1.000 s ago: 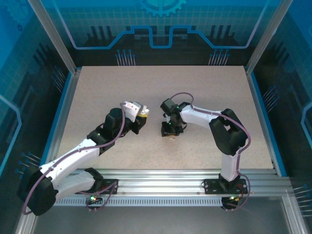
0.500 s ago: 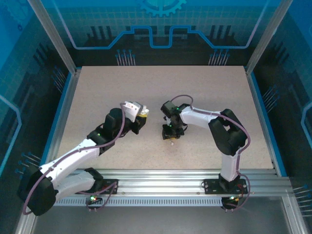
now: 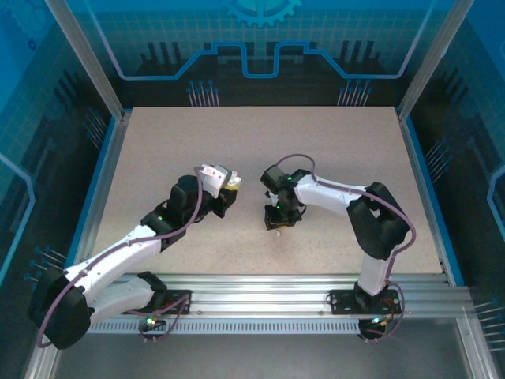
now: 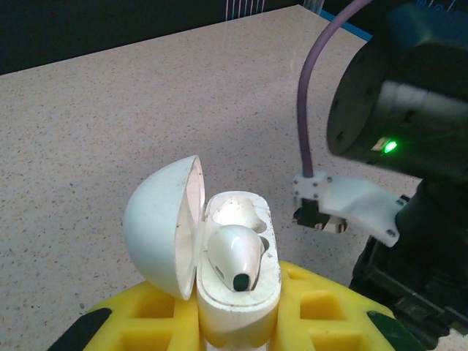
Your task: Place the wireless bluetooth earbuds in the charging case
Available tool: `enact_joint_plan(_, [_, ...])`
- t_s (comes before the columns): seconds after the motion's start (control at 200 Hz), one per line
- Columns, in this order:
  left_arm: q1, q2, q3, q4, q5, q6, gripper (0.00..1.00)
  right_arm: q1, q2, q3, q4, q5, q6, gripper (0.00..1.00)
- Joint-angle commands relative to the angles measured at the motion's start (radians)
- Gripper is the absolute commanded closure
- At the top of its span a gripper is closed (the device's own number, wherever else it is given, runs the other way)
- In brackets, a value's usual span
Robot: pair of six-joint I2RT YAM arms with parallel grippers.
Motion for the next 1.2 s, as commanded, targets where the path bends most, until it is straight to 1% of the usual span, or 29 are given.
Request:
enact_joint_plan(0.0, [0.006,-0.025,-0.017,0.010,0.008,-0.008,0.83,0.008,-0.057,-0.006,-0.085,0.035,-0.010,0.66])
enact_joint_plan(0.085, [0.006,-0.030,-0.015,0.003,0.007,-0.007,0.83,0.003,-0.095,-0.026,-0.094,-0.022,0.084,0.65])
enact_joint_plan(0.185, [0.007,-0.031,-0.017,0.005,0.005,-0.007,0.83,0.039,-0.155,-0.071,-0.029,-0.076,0.200,0.64])
enact_joint_plan(0.34, [0.006,-0.024,-0.014,0.013,0.014,-0.006,0.83,0.104,-0.116,-0.084,0.016,-0.088,0.268,0.64])
enact_joint_plan(0.435, [0.007,-0.023,-0.014,0.013,0.017,-0.008,0.83,0.112,-0.073,-0.071,0.036,-0.080,0.266,0.64])
enact_joint_plan(0.61, [0.006,-0.038,-0.015,0.004,0.014,-0.007,0.83,0.102,-0.040,-0.050,0.031,-0.019,0.235,0.64])
enact_joint_plan(0.795, [0.007,-0.037,-0.008,0.001,0.016,-0.009,0.83,0.079,-0.024,-0.056,0.052,-0.028,0.212,0.65])
enact_joint_plan(1.035, [0.006,-0.029,-0.003,0.001,0.016,-0.009,0.83,0.073,-0.003,-0.068,0.083,-0.062,0.206,0.65])
enact_joint_plan(1.196, [0.006,-0.028,-0.003,-0.003,0.014,-0.008,0.83,0.068,0.017,-0.067,0.085,-0.058,0.200,0.65])
